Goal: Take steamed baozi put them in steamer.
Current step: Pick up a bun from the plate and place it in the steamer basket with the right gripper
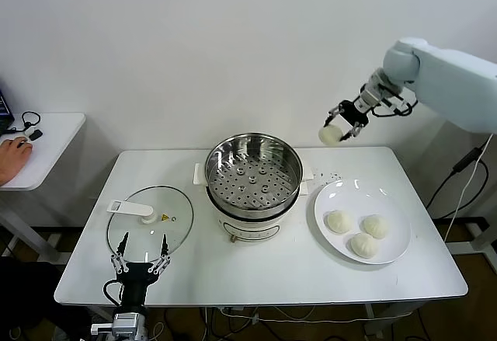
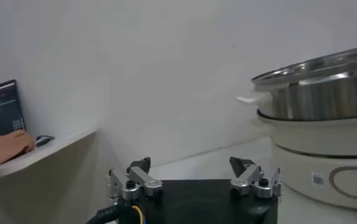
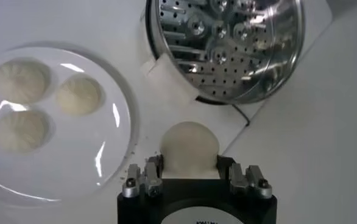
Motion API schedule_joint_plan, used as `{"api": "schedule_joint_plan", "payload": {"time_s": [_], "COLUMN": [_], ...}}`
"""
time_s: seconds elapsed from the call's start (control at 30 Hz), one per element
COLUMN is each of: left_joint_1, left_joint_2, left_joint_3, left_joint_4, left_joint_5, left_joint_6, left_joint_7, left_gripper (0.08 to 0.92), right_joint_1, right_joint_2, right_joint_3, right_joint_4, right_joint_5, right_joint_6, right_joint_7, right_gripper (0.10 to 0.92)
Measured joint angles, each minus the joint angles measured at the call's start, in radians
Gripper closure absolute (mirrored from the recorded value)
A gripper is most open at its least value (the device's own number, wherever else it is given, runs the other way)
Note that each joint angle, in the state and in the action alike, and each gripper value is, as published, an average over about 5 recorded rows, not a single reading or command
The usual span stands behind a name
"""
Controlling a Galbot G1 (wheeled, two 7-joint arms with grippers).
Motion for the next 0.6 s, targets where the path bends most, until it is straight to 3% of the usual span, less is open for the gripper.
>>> {"api": "schedule_joint_plan", "payload": {"time_s": [0.6], "left_joint_1": [-0.014], "left_joint_2": [0.000], "left_joint_3": [0.002], "left_joint_4": [0.006], "left_joint_5": [-0.008], "left_joint_6": [0.001], "left_joint_7": [-0.003], "left_gripper": [0.177], "right_joint_1": [-0.060], "right_joint_2": [0.273], "right_joint_3": [0.034], "right_joint_4": [-0.116], "right_joint_5": [-0.102], "right_joint_6": [0.089], "right_joint_7": [0.034], "right_gripper": [0.431]}}
